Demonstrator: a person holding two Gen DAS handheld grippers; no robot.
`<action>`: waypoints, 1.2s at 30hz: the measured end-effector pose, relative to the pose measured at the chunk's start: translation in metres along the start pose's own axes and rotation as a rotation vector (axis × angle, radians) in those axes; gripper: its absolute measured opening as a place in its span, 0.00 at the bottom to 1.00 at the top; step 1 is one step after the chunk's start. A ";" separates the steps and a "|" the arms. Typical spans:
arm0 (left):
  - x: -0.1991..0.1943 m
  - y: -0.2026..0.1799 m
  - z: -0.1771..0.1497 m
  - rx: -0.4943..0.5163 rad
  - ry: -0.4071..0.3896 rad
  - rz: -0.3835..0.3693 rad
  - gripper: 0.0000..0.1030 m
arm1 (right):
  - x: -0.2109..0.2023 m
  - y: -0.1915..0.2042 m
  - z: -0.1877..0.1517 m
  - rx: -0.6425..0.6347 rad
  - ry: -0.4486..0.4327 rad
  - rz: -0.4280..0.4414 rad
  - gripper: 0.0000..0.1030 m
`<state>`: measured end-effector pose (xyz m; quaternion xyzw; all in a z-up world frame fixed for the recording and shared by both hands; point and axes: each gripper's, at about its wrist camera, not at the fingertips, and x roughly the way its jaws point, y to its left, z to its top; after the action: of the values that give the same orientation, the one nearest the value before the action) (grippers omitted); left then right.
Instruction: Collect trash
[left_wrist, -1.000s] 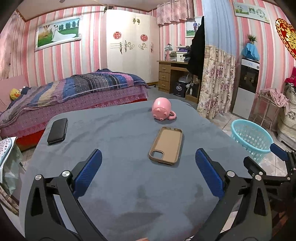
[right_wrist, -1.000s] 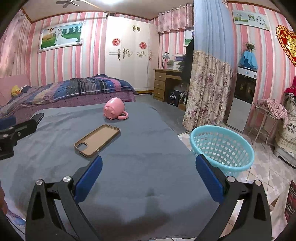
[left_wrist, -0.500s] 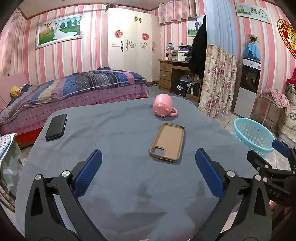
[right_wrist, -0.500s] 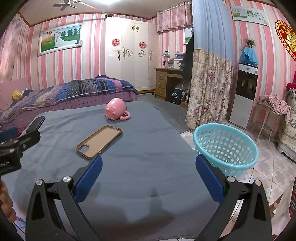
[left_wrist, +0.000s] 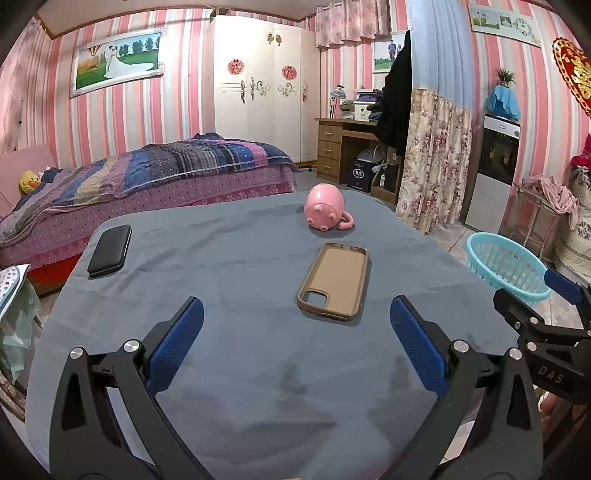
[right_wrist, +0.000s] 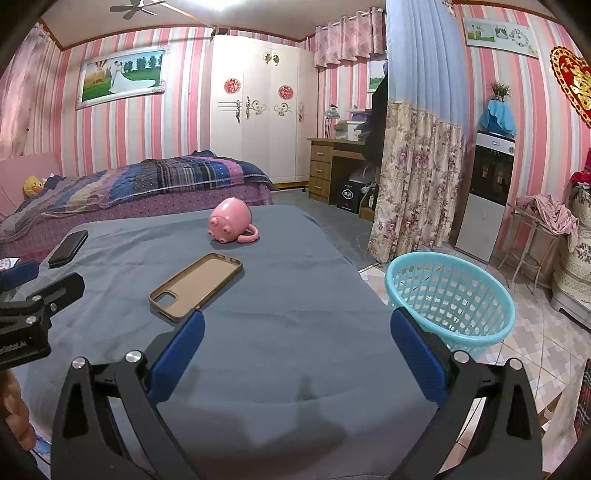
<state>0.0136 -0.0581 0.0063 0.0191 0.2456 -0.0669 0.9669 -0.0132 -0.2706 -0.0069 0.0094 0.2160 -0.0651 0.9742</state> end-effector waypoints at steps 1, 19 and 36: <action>0.000 0.001 0.000 -0.002 -0.003 -0.003 0.95 | 0.000 0.000 0.000 0.000 -0.001 -0.001 0.96; -0.003 0.003 -0.003 0.004 -0.011 -0.007 0.95 | 0.001 0.000 0.000 -0.002 0.001 0.001 0.96; -0.006 0.001 -0.004 0.010 -0.020 -0.016 0.95 | 0.001 -0.001 0.000 -0.005 0.002 -0.002 0.96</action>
<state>0.0071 -0.0557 0.0059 0.0212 0.2356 -0.0761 0.9686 -0.0122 -0.2713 -0.0076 0.0068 0.2174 -0.0655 0.9739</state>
